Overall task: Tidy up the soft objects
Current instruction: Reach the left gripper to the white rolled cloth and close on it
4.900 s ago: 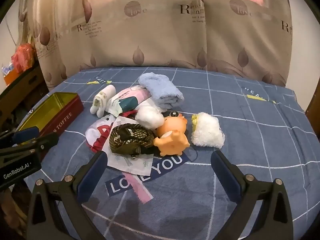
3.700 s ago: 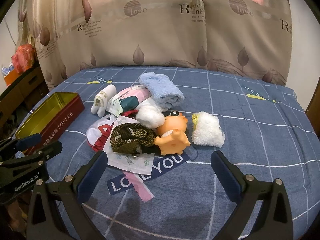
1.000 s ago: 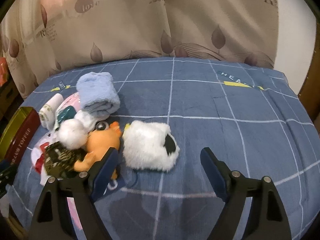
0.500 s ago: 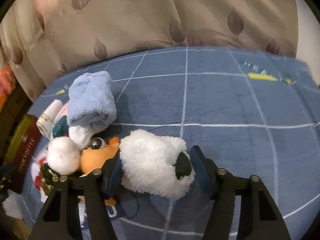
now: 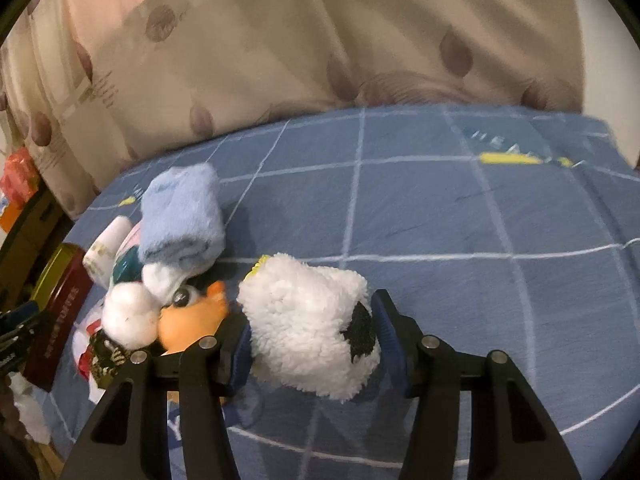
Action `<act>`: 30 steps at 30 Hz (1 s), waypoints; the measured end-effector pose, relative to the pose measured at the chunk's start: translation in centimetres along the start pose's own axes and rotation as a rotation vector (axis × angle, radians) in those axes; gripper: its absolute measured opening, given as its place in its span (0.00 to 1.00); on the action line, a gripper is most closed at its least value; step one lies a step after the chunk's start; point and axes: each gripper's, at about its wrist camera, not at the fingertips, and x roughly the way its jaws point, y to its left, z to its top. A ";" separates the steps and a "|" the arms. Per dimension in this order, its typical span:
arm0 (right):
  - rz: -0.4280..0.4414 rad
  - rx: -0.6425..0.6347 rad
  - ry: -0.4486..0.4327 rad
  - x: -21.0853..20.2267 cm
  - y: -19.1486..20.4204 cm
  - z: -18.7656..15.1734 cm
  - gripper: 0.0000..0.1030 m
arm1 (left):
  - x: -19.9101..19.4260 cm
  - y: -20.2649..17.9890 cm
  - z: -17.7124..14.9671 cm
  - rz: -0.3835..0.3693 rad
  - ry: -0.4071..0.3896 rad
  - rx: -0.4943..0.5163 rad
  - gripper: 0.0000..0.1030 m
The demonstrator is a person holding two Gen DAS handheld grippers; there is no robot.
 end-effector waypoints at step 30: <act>-0.270 -0.062 0.047 1.4 -1.6 -0.2 0.49 | 10.5 -1.4 8.4 -0.192 0.204 -0.096 0.56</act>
